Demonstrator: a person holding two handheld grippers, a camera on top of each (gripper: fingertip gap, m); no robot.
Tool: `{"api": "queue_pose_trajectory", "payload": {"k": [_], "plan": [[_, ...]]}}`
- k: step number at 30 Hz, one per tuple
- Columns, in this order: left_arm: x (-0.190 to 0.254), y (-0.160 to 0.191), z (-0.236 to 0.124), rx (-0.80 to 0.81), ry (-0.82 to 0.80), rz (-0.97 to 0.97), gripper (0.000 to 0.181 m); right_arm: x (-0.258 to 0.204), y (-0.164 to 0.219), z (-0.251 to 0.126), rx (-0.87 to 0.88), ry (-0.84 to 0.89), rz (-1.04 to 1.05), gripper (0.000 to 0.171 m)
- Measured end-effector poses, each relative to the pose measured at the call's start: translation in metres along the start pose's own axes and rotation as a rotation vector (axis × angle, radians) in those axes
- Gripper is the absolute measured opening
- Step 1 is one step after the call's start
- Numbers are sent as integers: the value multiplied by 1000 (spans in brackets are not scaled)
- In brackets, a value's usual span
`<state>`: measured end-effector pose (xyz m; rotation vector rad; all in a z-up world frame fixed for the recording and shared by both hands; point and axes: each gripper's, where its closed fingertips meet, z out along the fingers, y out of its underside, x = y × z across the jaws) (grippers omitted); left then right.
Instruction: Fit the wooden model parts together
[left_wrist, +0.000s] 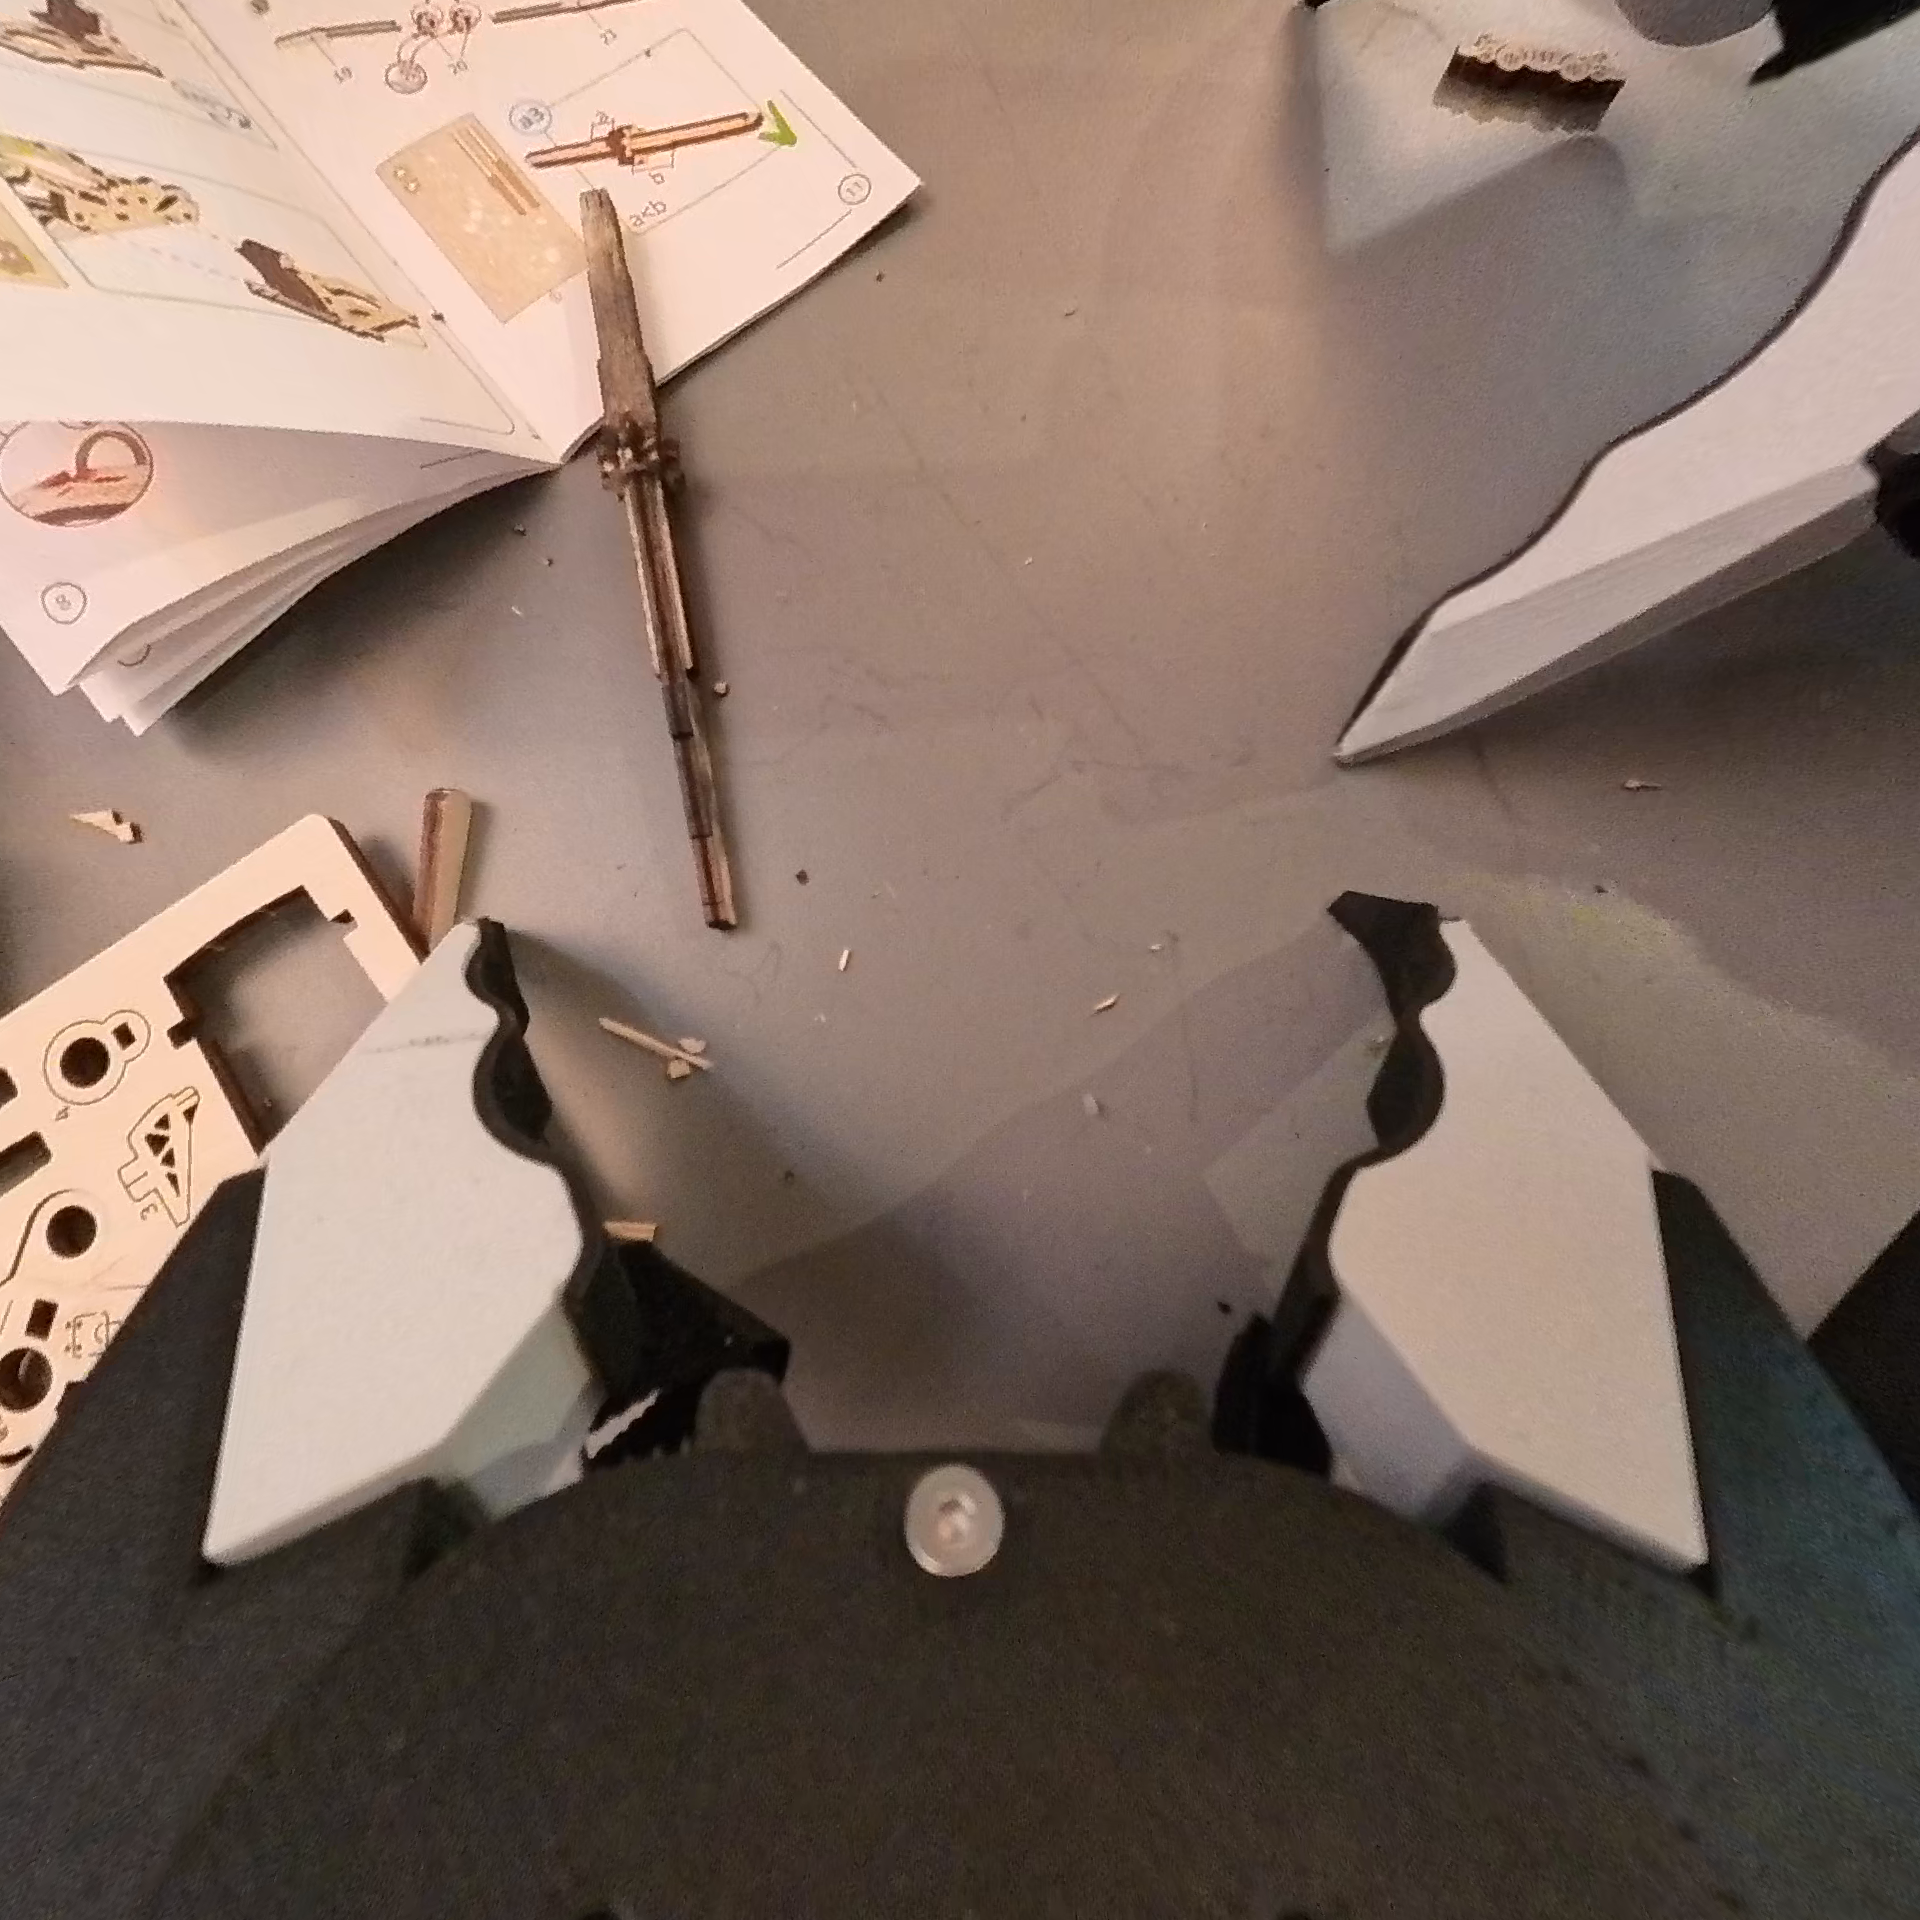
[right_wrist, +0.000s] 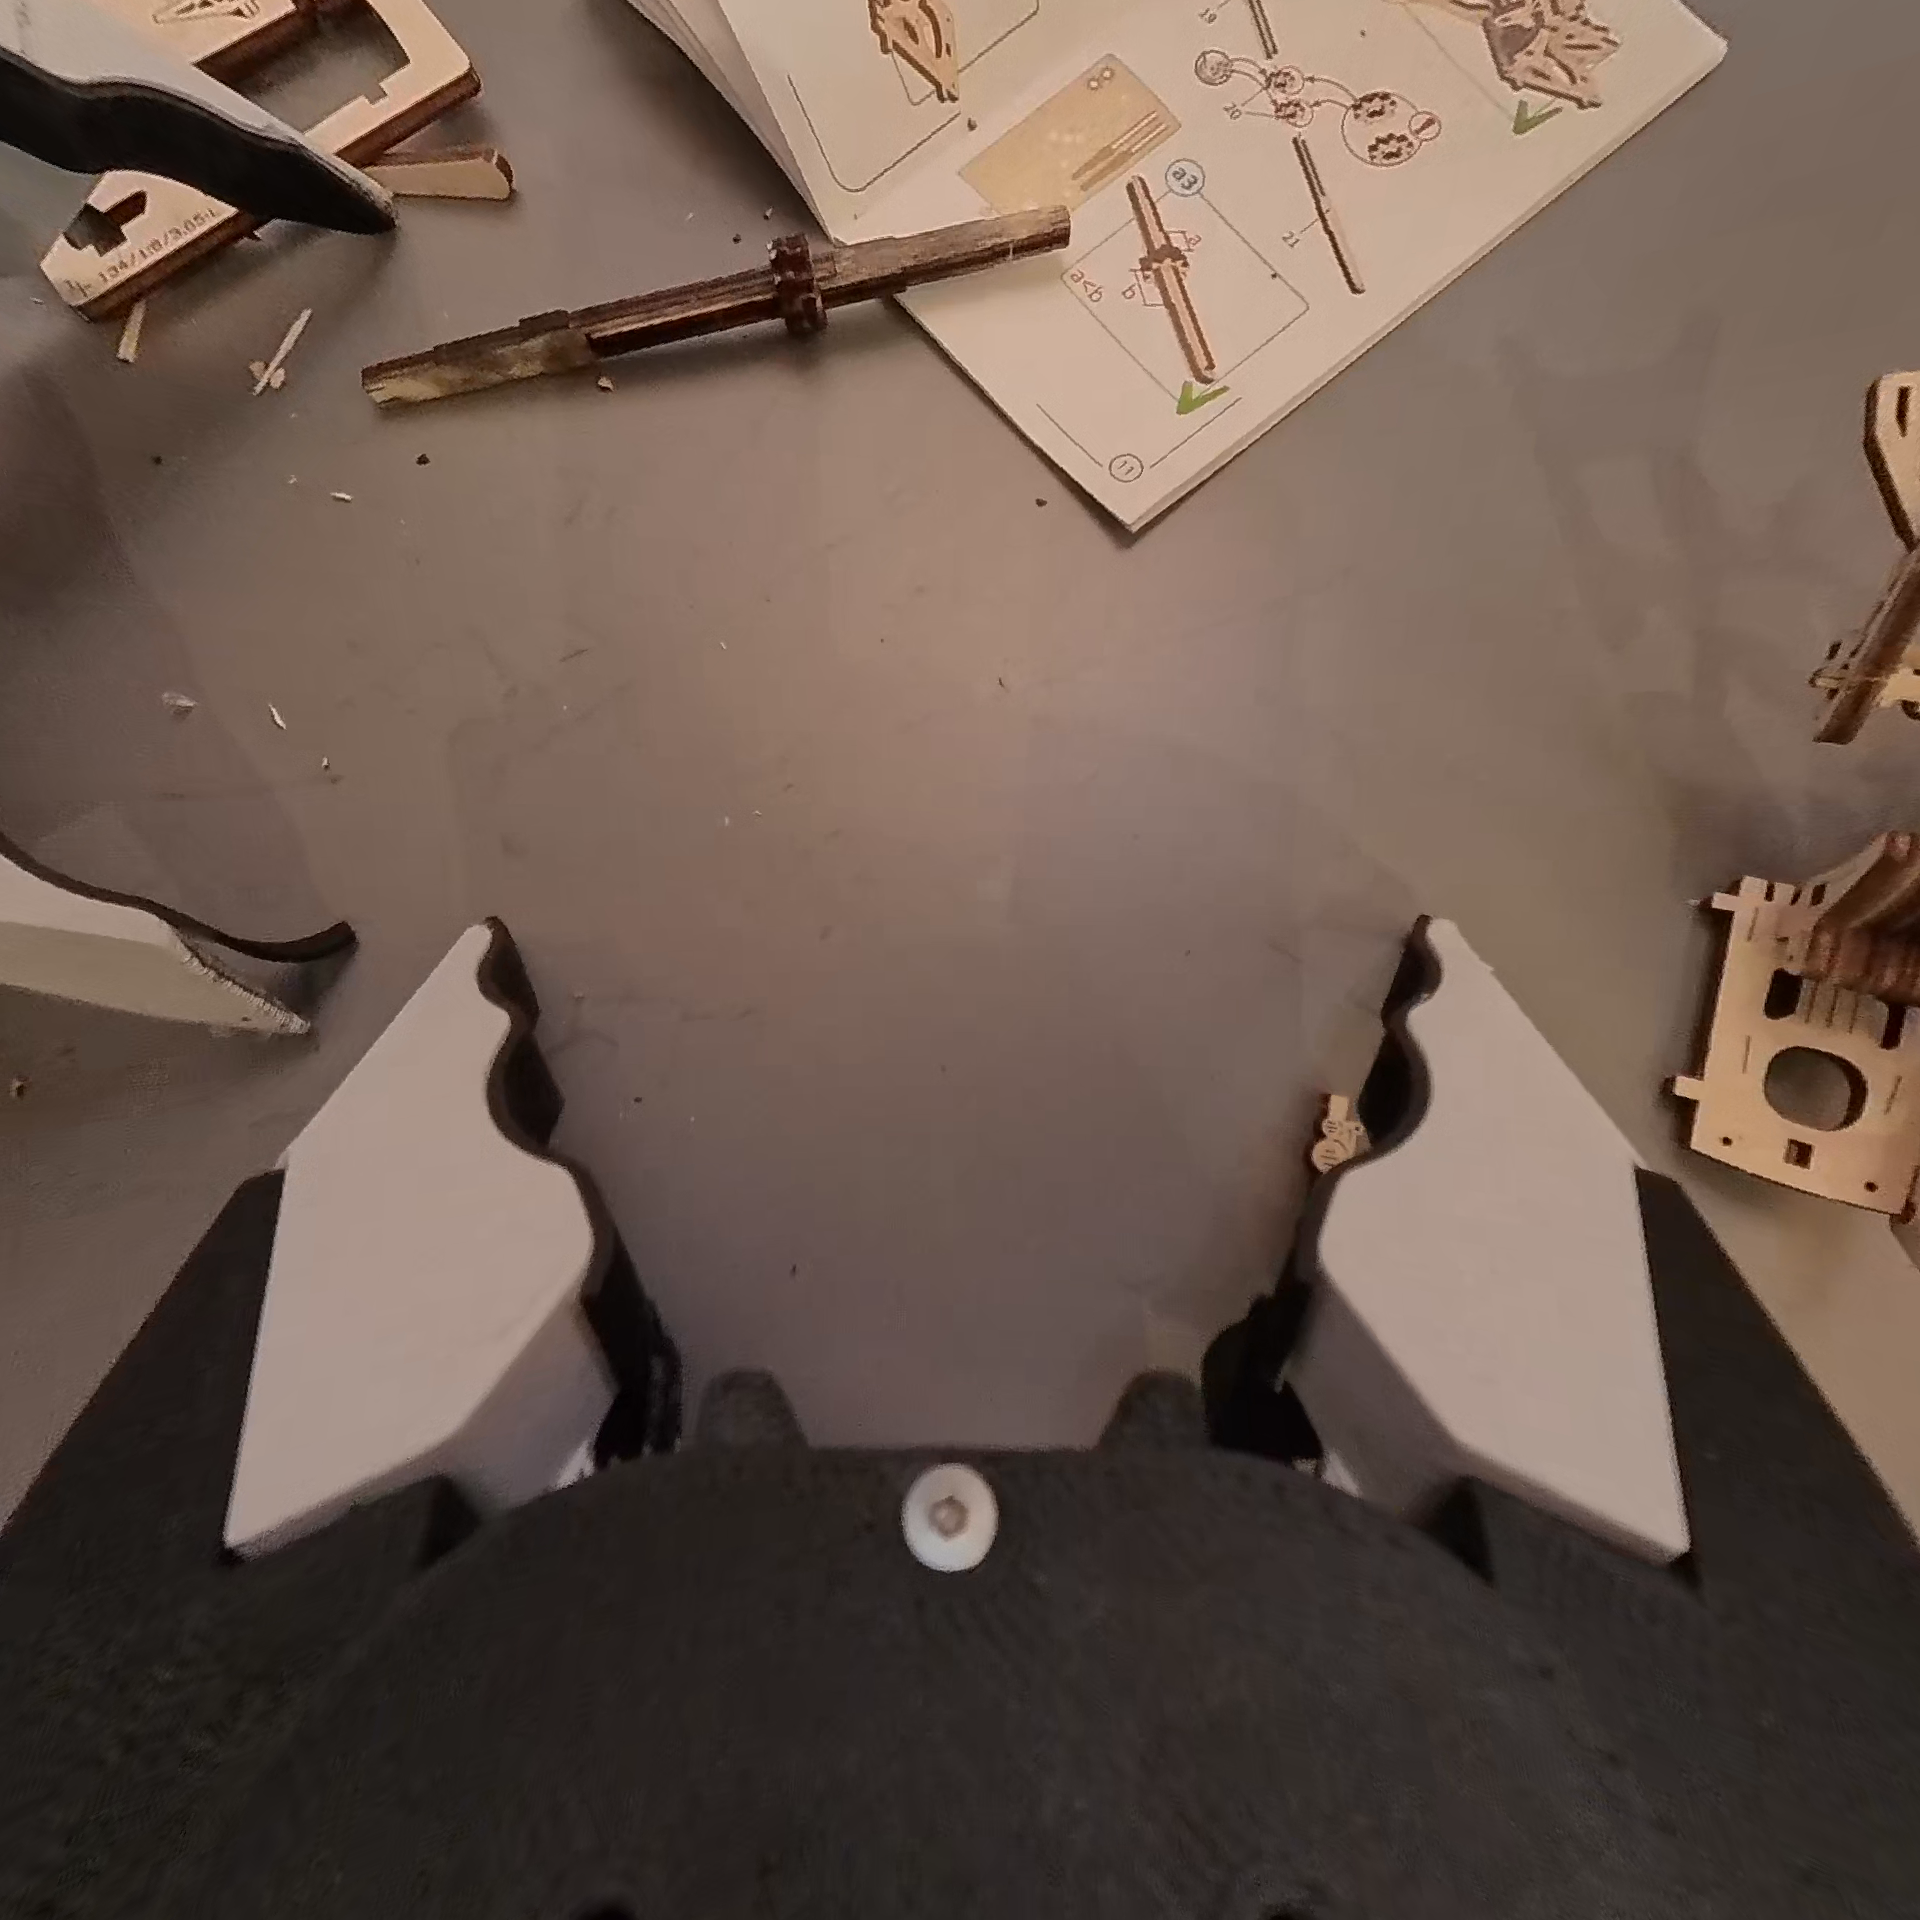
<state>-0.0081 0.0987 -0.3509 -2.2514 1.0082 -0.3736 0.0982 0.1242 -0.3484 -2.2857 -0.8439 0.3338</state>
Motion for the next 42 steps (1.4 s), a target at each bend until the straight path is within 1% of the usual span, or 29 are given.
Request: {"api": "queue_pose_trajectory", "payload": {"k": [18, 27, 31, 35, 38, 41, 42], "plan": [[-5, -5, 4, 0, -9, -11, 158, -12, 2, -1, -29, -68, -74, 155], [-10, -3, 3, -7, -51, -62, 158, -15, 3, -1, -22, -77, -87, 155], [-12, 6, -4, -12, -71, -88, 159, -15, 3, -2, -16, -78, -88, 155], [-3, 20, -16, -12, -74, -90, 158, -16, 3, -2, -11, -81, -92, 154], [-2, 26, -23, -42, -72, -76, 155, -17, 3, -2, -10, -84, -96, 154], [-6, 28, -31, -35, -110, -41, 152, -17, 3, -2, -8, -84, -96, 153], [-5, 27, -34, -28, -120, -16, 145, -17, 3, -2, -8, -84, -96, 153]]}}
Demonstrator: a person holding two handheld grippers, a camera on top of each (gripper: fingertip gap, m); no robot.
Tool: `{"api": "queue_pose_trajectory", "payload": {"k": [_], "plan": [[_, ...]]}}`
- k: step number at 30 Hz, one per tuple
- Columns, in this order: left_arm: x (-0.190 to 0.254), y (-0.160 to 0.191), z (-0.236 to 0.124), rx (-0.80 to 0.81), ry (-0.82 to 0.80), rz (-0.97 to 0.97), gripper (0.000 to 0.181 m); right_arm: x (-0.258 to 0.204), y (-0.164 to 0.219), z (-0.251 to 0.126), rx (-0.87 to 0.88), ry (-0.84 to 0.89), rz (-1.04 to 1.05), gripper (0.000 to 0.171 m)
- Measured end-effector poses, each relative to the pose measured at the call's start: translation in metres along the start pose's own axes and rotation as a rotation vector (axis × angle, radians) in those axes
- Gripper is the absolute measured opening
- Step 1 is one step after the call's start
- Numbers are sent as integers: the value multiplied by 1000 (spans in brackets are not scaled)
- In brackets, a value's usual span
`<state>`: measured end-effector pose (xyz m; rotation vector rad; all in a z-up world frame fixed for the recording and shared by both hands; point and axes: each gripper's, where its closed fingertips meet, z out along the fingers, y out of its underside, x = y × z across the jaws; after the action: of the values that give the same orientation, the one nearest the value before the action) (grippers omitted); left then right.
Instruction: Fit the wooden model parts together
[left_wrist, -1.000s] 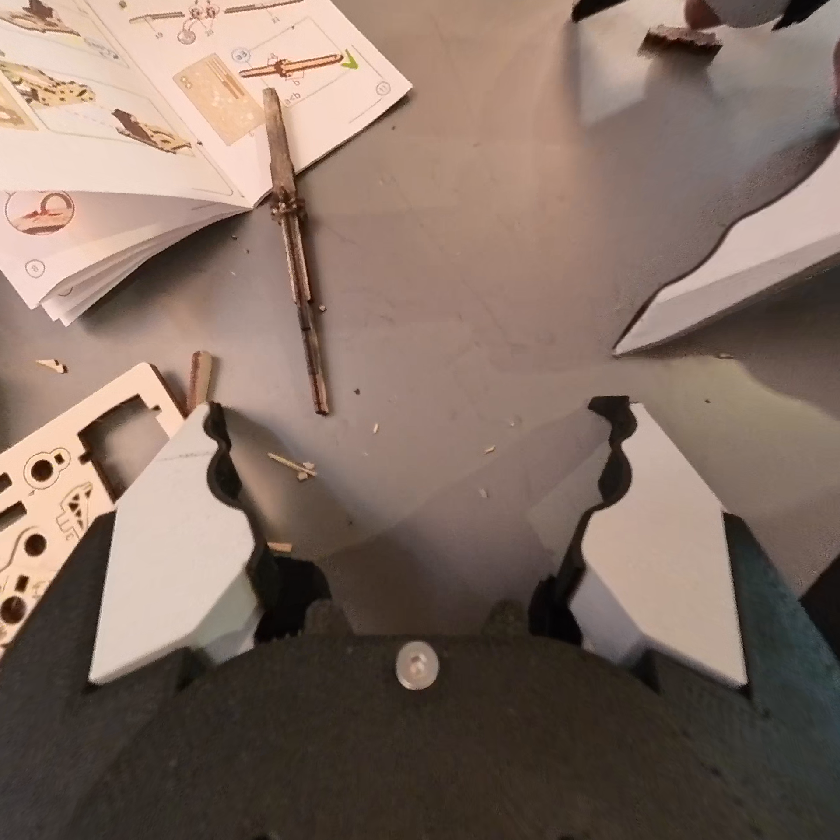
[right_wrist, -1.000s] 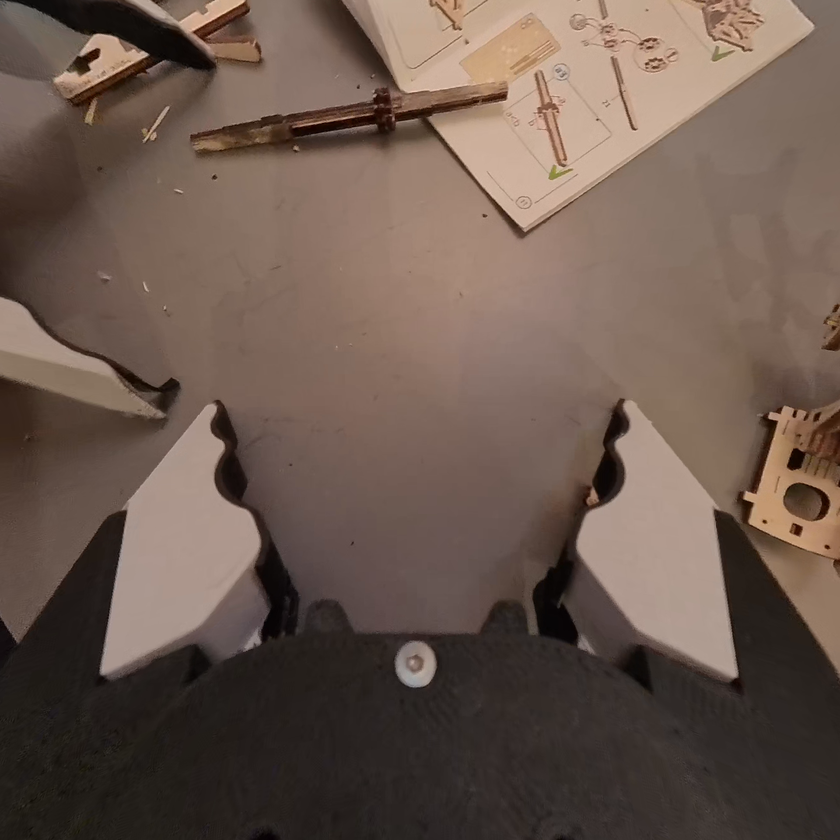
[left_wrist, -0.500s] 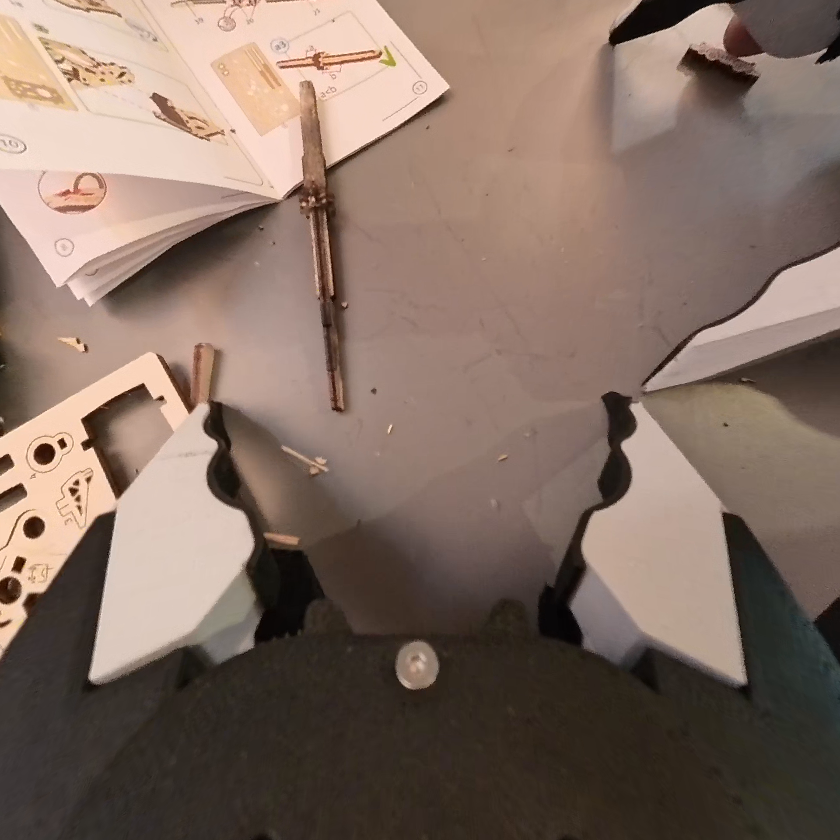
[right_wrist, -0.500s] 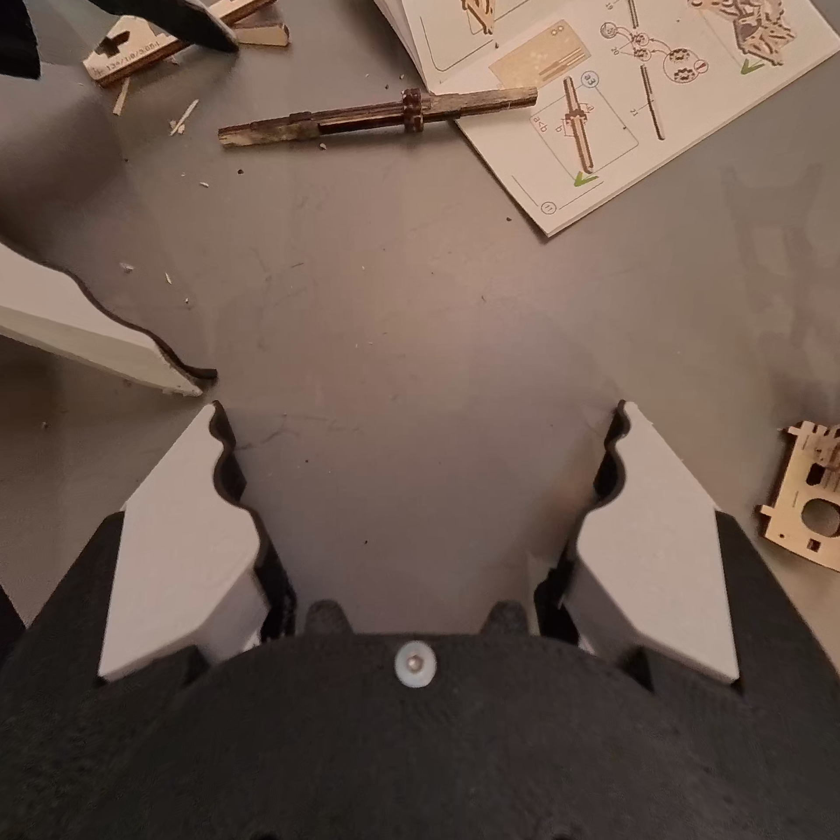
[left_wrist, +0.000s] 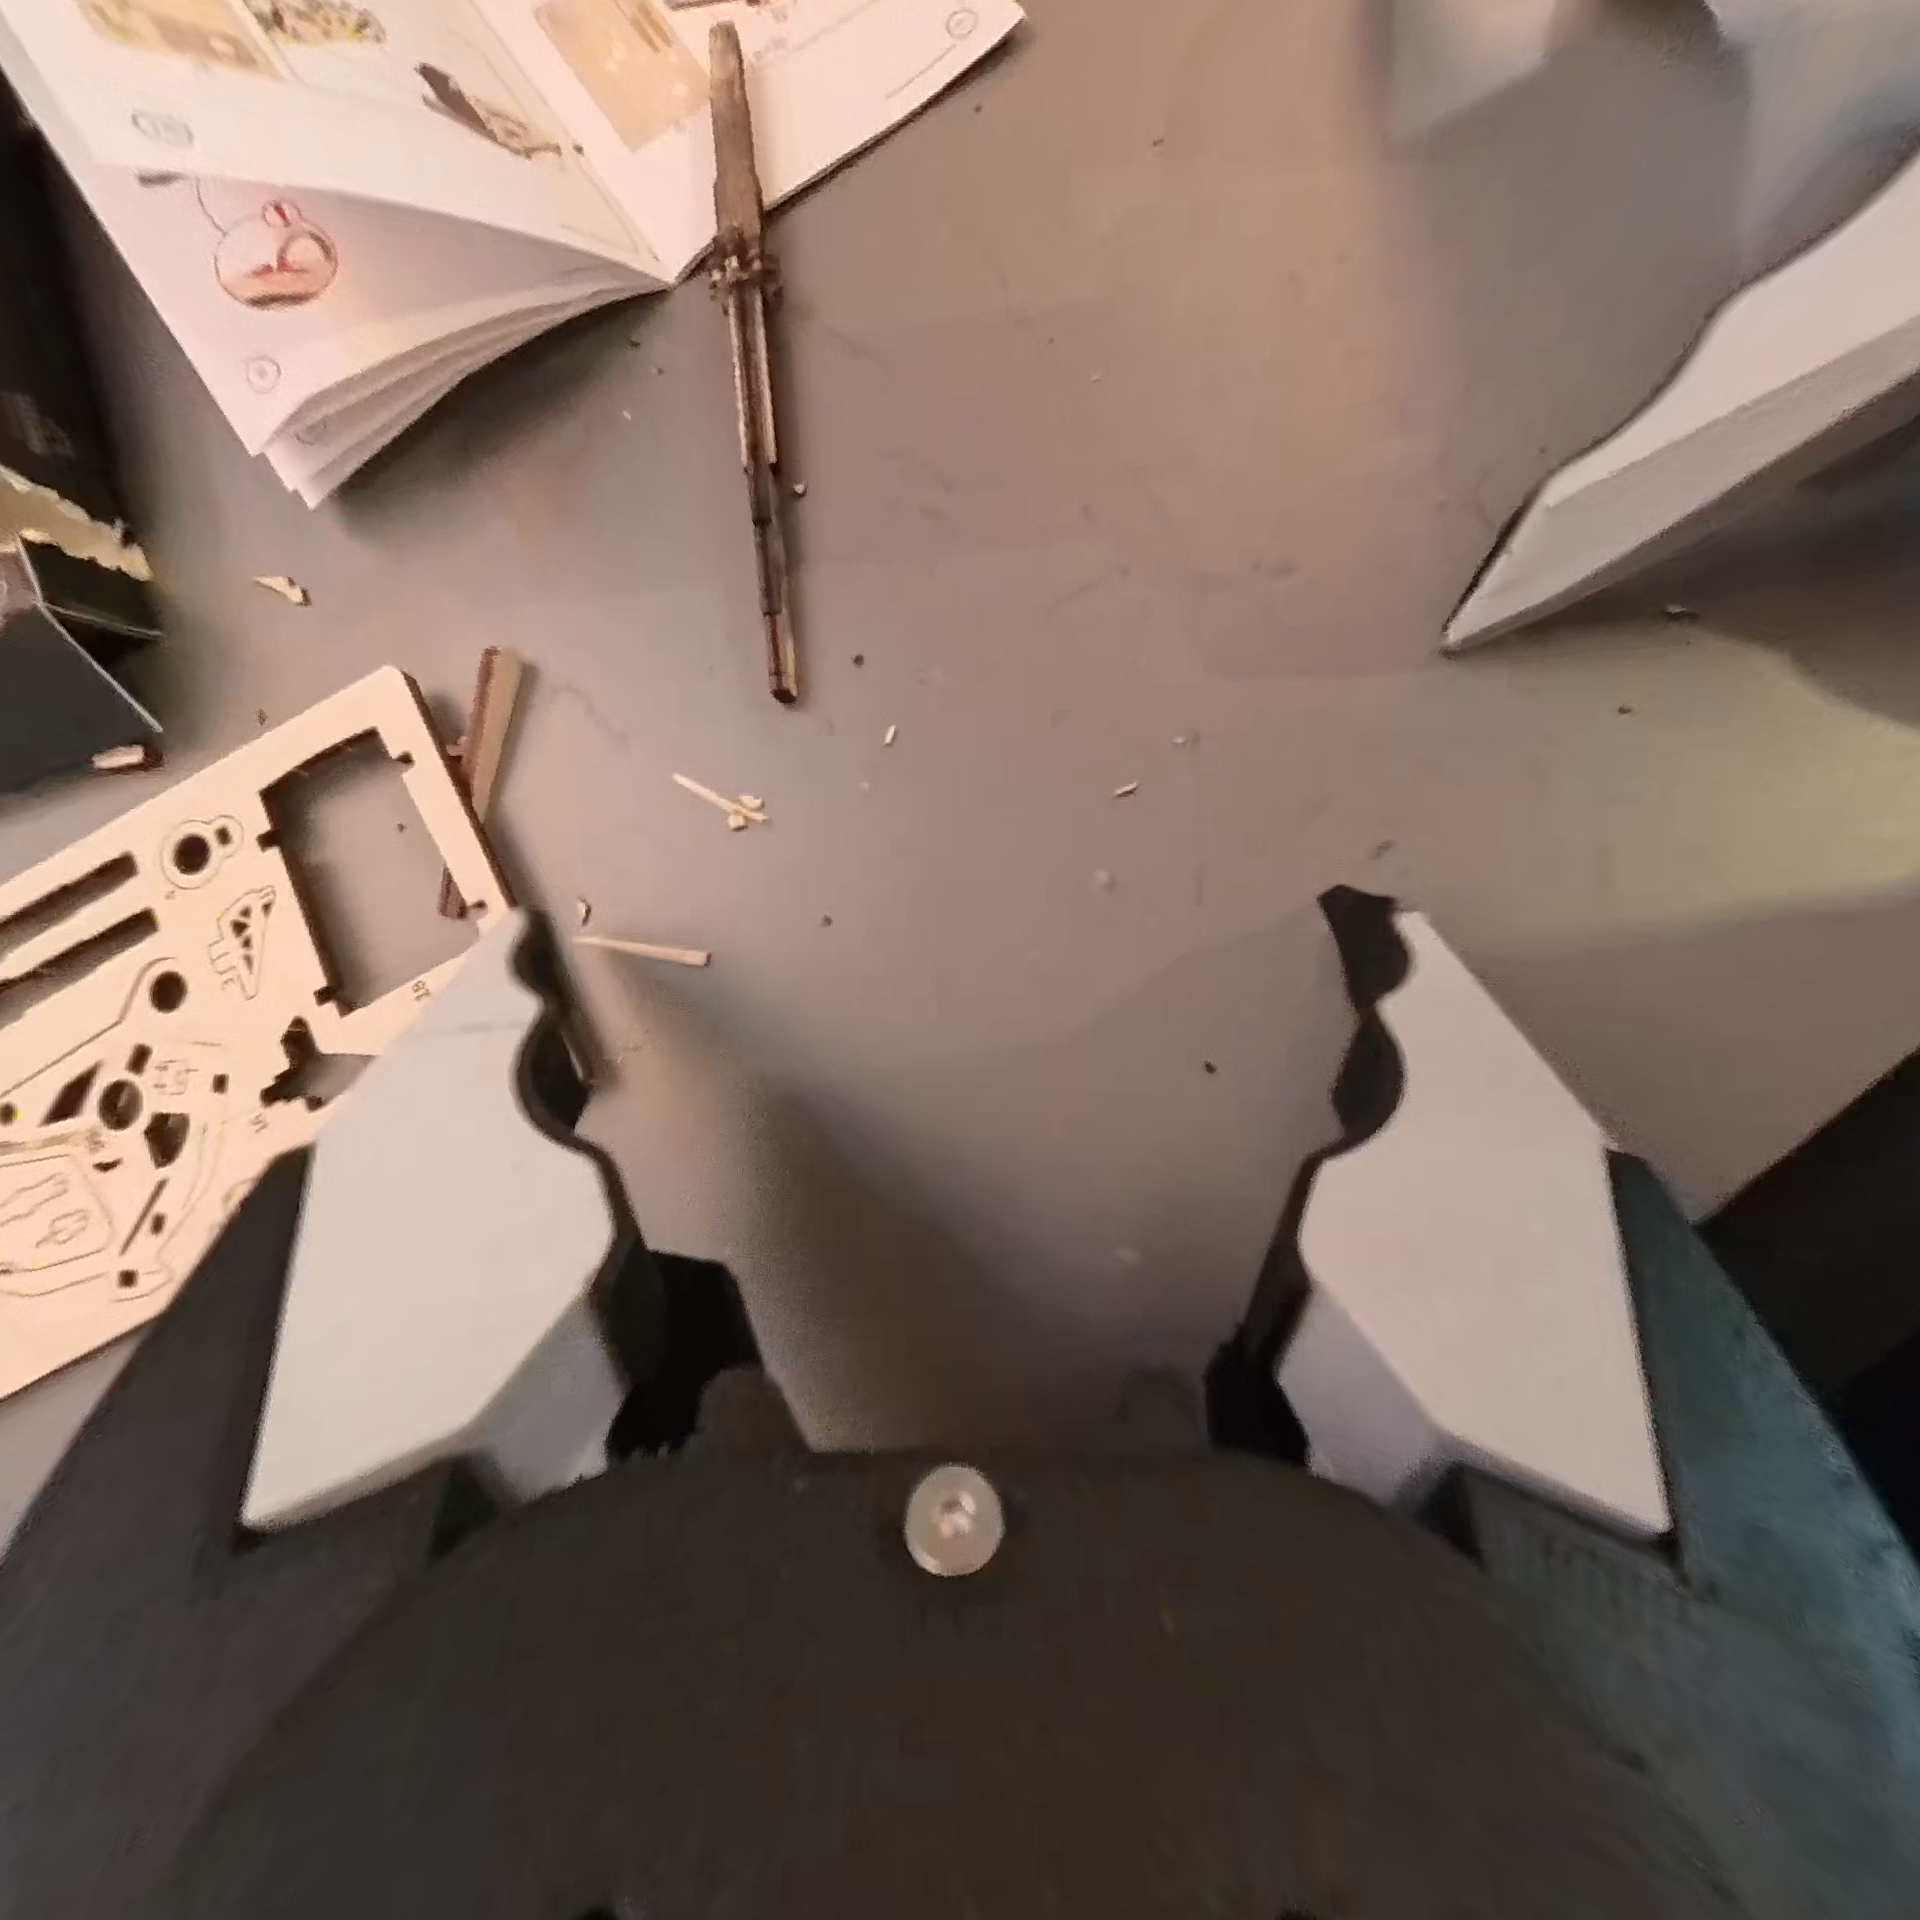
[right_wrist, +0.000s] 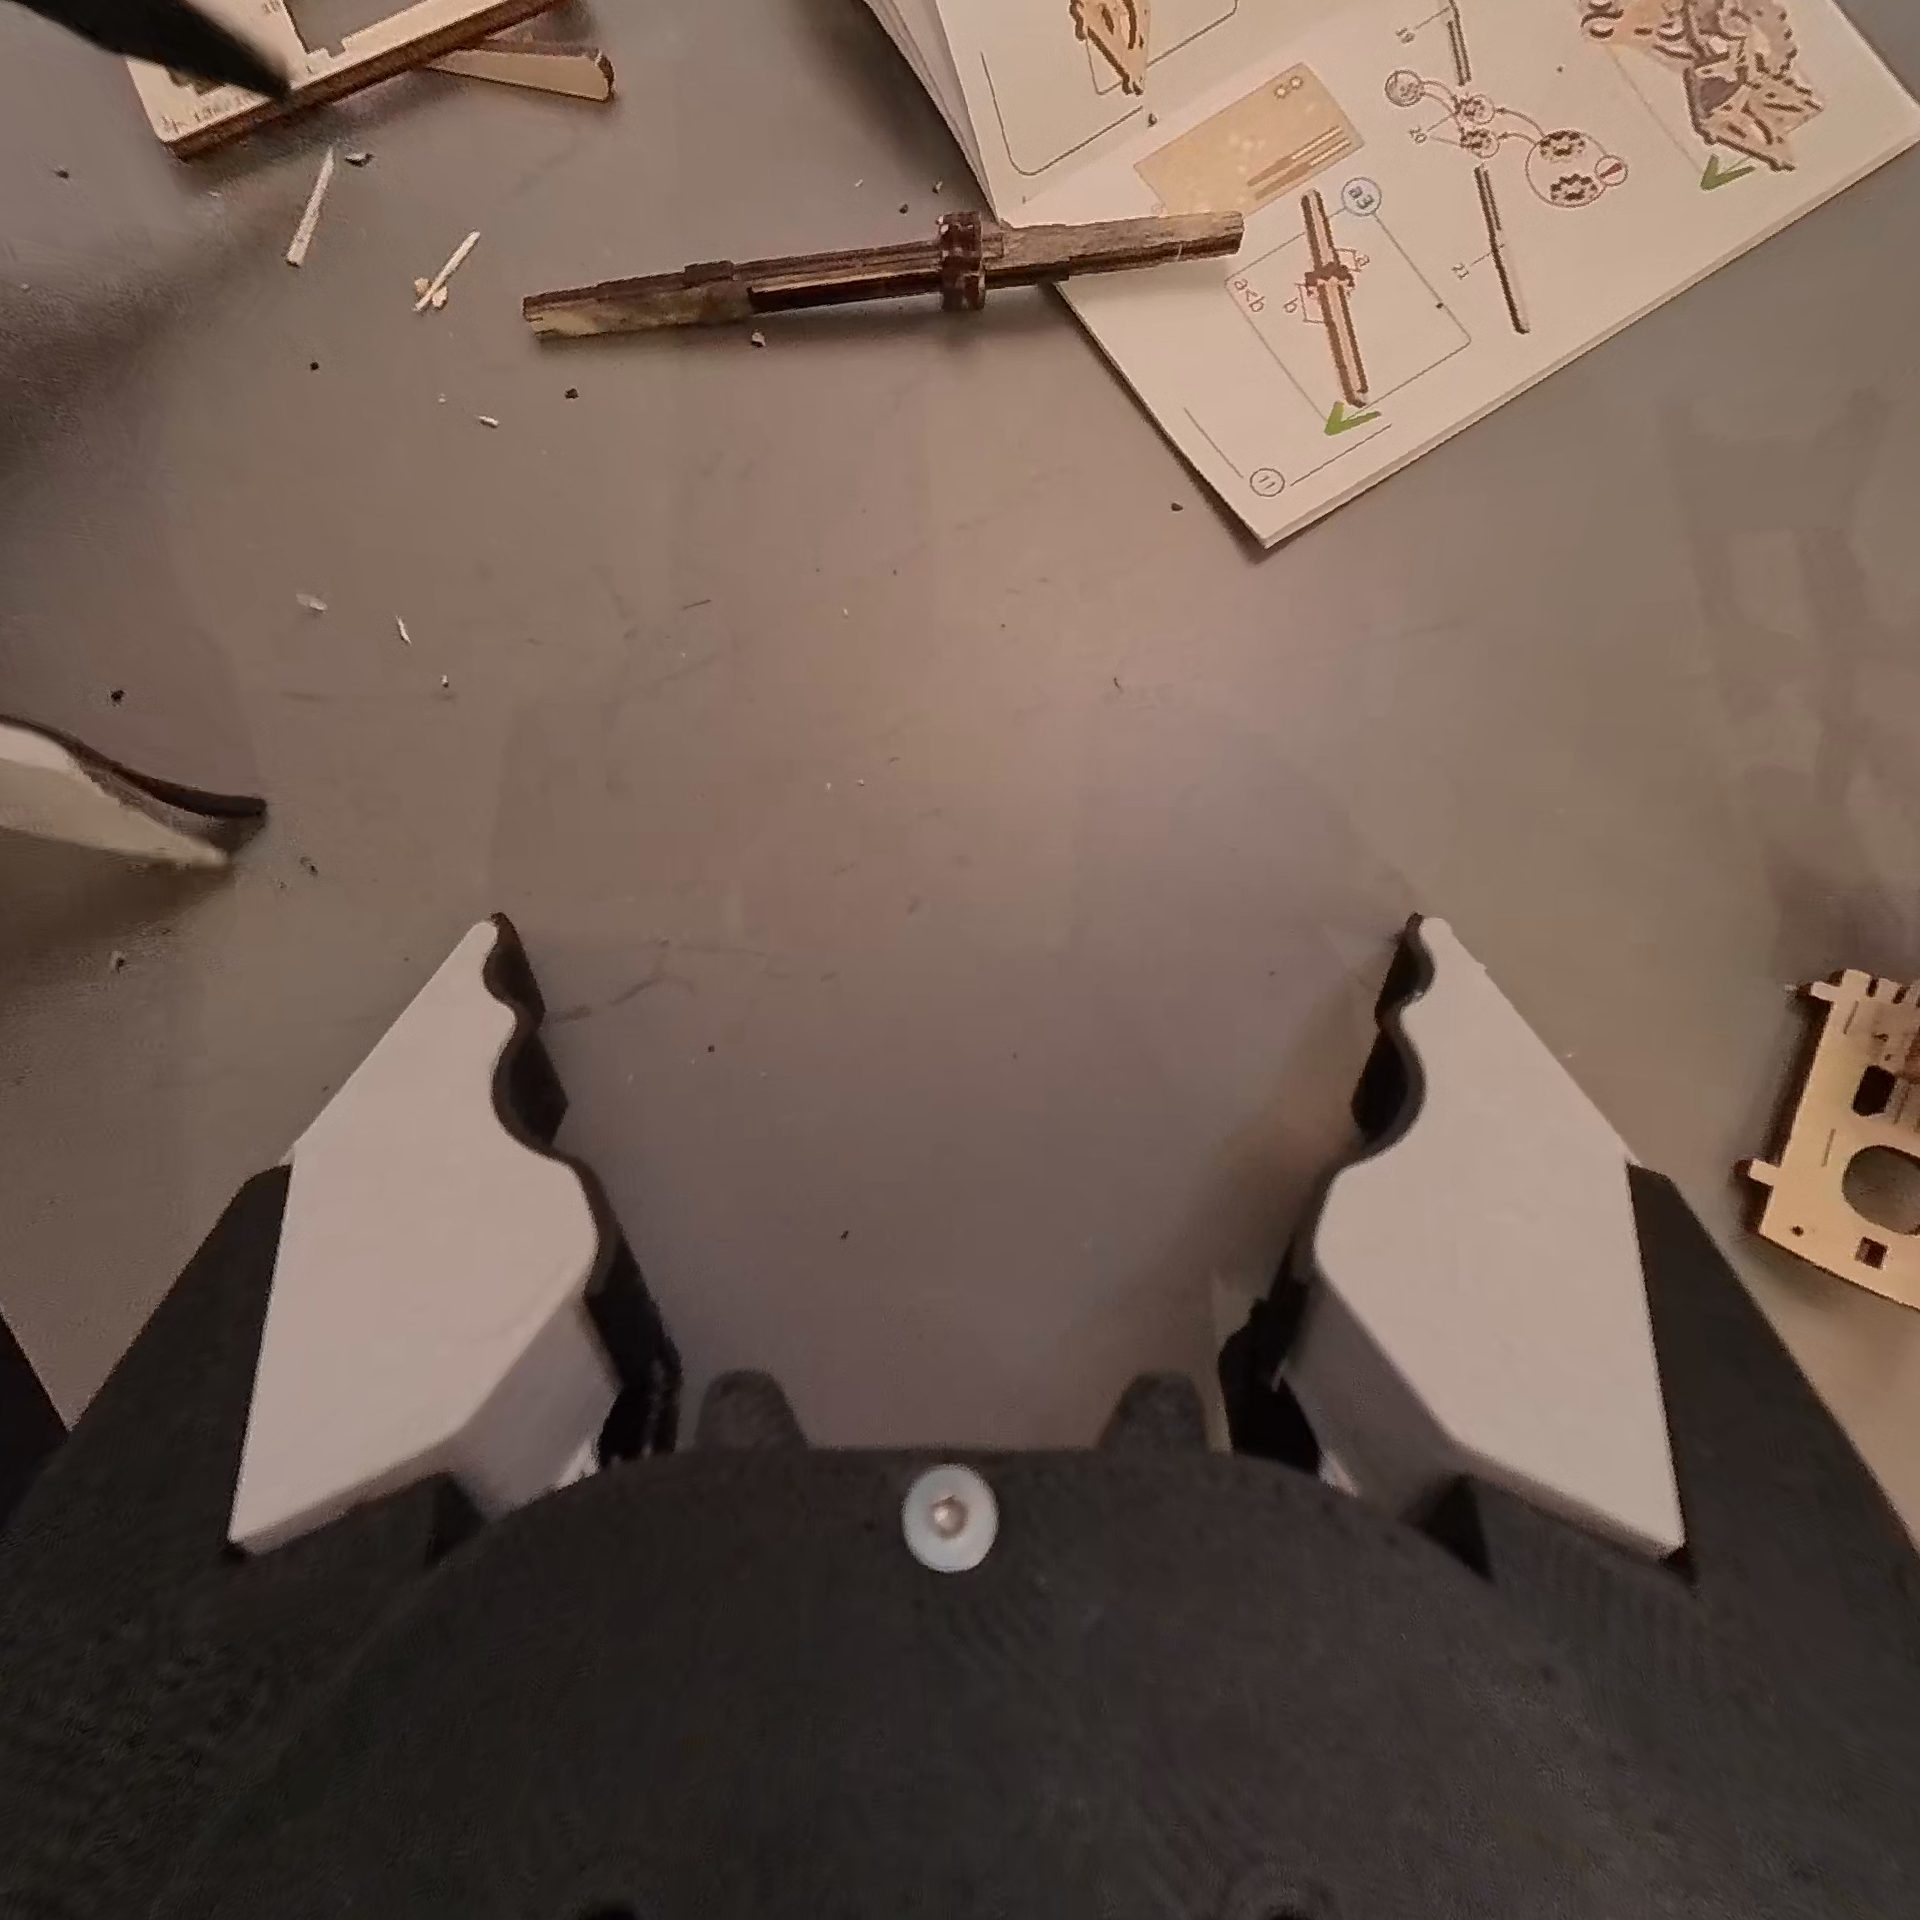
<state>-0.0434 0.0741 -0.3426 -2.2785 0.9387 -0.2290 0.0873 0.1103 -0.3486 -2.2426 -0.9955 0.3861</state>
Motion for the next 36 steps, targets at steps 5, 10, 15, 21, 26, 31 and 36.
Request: {"api": "queue_pose_trajectory", "payload": {"k": [5, 10, 15, 21, 26, 31, 36], "plan": [[9, 10, -10, -51, 76, -47, 100, -1, 0, -1, 5, -3, -6, 149], [8, 16, -18, -37, 96, -52, 84, -1, 0, -1, 6, -5, -6, 149], [-7, 8, -14, 22, -4, 6, 41, -1, 0, -1, 10, -3, -3, 148], [5, 2, -7, -1, 114, -10, 72, -1, -1, -1, 10, -3, -3, 148], [17, -10, -6, 33, 267, -58, 80, -6, -1, -4, 13, -25, -28, 135], [27, -17, 0, 125, 288, 12, 92, -39, -35, -26, 159, -136, -128, 97], [47, -26, 9, 116, 345, 66, 122, -86, -47, -13, 148, -302, -202, 69]]}}
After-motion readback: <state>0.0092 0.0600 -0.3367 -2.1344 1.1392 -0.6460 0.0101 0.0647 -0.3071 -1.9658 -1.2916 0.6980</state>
